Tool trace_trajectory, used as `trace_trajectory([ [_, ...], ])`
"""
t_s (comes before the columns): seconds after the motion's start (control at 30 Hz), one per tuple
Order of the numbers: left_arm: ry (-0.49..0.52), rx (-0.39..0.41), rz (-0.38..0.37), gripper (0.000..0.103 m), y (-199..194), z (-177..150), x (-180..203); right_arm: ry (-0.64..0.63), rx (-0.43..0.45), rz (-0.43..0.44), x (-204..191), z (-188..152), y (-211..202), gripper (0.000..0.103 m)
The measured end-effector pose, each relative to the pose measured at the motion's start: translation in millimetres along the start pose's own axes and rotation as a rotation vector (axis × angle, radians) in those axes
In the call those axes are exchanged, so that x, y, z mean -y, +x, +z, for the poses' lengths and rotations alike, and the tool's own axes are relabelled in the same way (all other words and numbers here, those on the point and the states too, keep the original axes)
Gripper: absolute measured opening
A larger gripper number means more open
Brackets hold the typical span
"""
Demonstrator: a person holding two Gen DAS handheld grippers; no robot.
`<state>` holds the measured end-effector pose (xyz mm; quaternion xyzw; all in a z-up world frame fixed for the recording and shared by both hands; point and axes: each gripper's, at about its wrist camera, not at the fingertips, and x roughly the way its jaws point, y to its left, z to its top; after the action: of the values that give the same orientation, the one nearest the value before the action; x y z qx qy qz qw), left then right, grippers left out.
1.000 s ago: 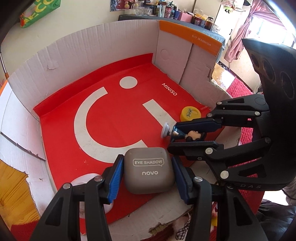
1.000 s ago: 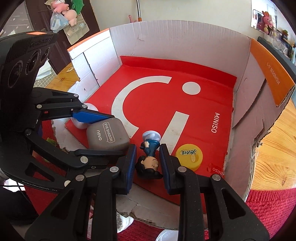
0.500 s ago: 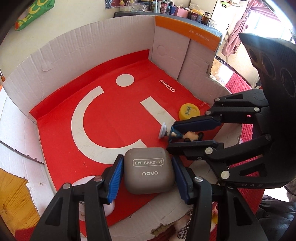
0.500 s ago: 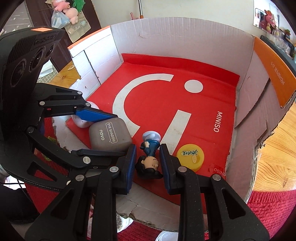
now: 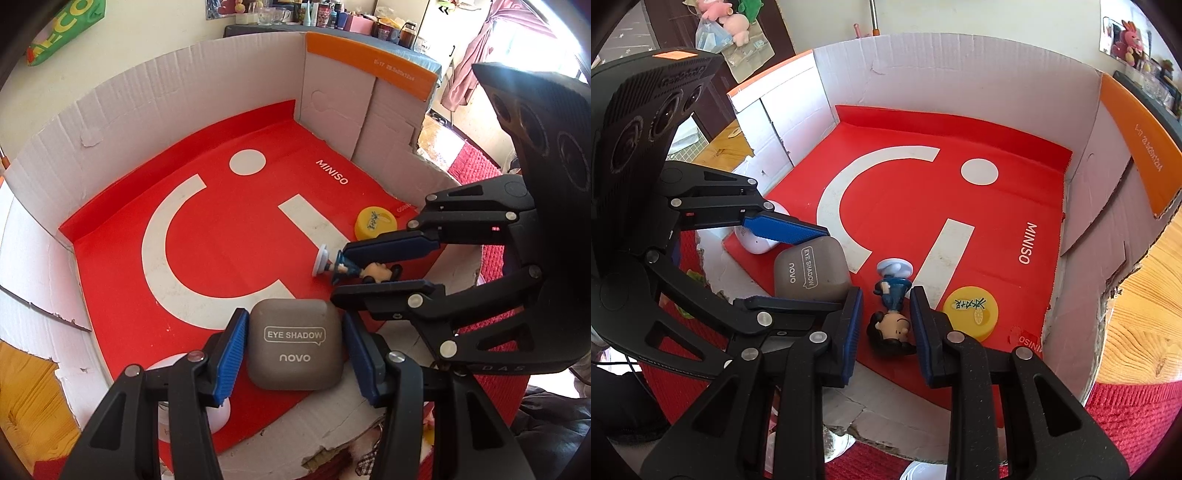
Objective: Organize objects
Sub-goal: 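Carry the case and figurine into the box and open both tools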
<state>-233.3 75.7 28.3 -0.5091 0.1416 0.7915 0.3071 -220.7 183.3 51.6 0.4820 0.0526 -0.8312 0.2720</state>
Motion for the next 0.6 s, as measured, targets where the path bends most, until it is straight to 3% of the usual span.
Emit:
trace_trajectory([
  [0.6,-0.002,0.029,0.017,0.055,-12,0,2,-0.003,0.012,-0.015,-4,2,-1,0.025],
])
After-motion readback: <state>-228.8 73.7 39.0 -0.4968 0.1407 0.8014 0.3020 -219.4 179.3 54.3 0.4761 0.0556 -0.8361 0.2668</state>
